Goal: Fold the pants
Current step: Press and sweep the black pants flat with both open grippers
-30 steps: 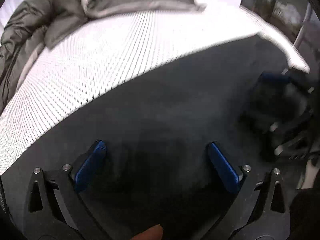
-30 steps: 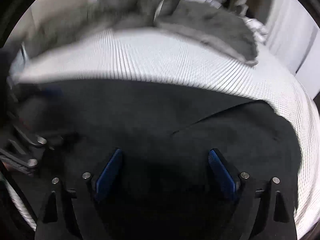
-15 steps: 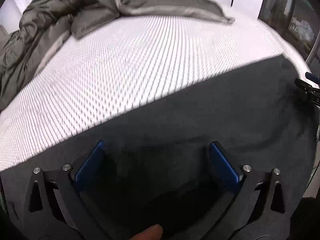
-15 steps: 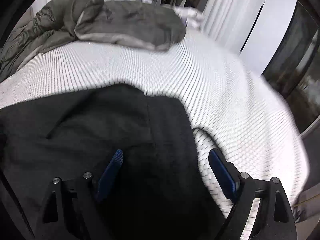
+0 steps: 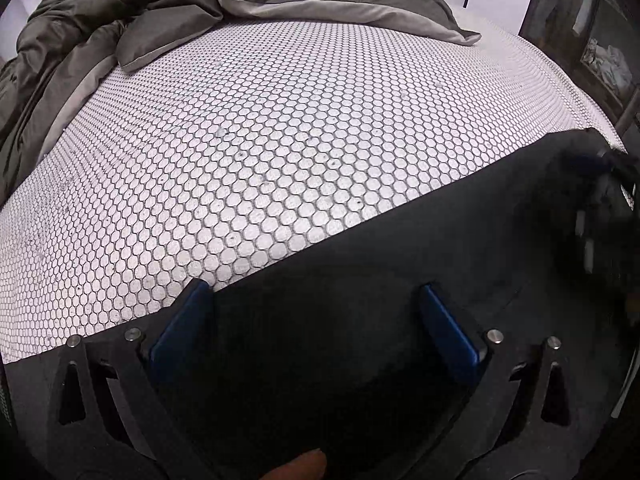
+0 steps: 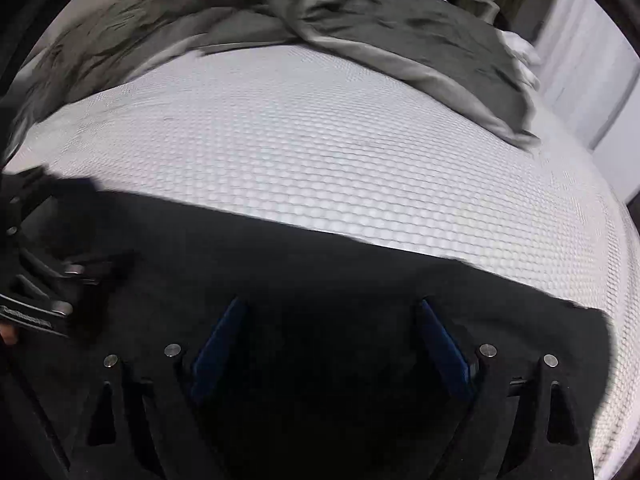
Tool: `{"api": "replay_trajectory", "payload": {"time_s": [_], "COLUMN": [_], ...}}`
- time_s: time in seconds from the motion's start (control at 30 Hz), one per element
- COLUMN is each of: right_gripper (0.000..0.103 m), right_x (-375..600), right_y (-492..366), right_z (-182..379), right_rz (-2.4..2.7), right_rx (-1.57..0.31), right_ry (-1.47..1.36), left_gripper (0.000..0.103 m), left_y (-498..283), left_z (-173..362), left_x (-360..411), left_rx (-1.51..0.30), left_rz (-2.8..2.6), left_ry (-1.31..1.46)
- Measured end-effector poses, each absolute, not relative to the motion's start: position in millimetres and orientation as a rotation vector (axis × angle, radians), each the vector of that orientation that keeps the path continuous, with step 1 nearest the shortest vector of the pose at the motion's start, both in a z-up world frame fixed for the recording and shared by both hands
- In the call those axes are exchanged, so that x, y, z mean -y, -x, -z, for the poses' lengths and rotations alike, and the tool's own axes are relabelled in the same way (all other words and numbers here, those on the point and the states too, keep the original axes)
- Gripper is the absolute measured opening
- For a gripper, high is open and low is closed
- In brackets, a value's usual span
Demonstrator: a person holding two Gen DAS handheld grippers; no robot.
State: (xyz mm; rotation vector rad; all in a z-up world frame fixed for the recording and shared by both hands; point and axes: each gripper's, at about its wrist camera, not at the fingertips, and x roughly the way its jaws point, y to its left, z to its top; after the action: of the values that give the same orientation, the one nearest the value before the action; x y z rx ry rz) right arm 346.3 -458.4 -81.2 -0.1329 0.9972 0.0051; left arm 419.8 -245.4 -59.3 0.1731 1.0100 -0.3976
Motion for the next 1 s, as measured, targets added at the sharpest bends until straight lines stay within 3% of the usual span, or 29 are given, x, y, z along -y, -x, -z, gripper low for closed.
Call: {"api": "replay_trajectory", "payload": {"time_s": [0.13, 0.2, 0.5, 0.73, 0.9, 1.0], "right_gripper": [0.087, 0.087, 0.087, 0.089, 0.089, 0.089], "right_x": [544, 565, 496, 446, 520, 549], "right_y": [-341, -341, -328, -360, -356, -348], "right_z": [92, 97, 29, 97, 93, 89], "right_rz": [0.411, 0.382, 0.241, 0.031, 0.436, 0.403], "right_rx": [-1.015, -1.014, -0.83, -1.029, -1.03, -1.019], "right_ry": [0.105, -0.033, 0.055, 0.107, 0.112, -0.034], "left_gripper": [0.103, 0.103, 0.102, 0.103, 0.103, 0.102], "left_y": [-416, -420, -408, -409, -413, -407], "left_z": [60, 62, 38, 60, 66, 60], "left_x": [236, 230, 244, 256, 224, 219], "left_rx": [-1.014, -1.013, -0.97, -0.988, -1.002, -0.992], "left_rz": [0.388, 0.381, 0.441, 0.4, 0.347, 0.315], "left_ry": [-0.152, -0.15, -0.104, -0.216, -0.152, -0.159]}}
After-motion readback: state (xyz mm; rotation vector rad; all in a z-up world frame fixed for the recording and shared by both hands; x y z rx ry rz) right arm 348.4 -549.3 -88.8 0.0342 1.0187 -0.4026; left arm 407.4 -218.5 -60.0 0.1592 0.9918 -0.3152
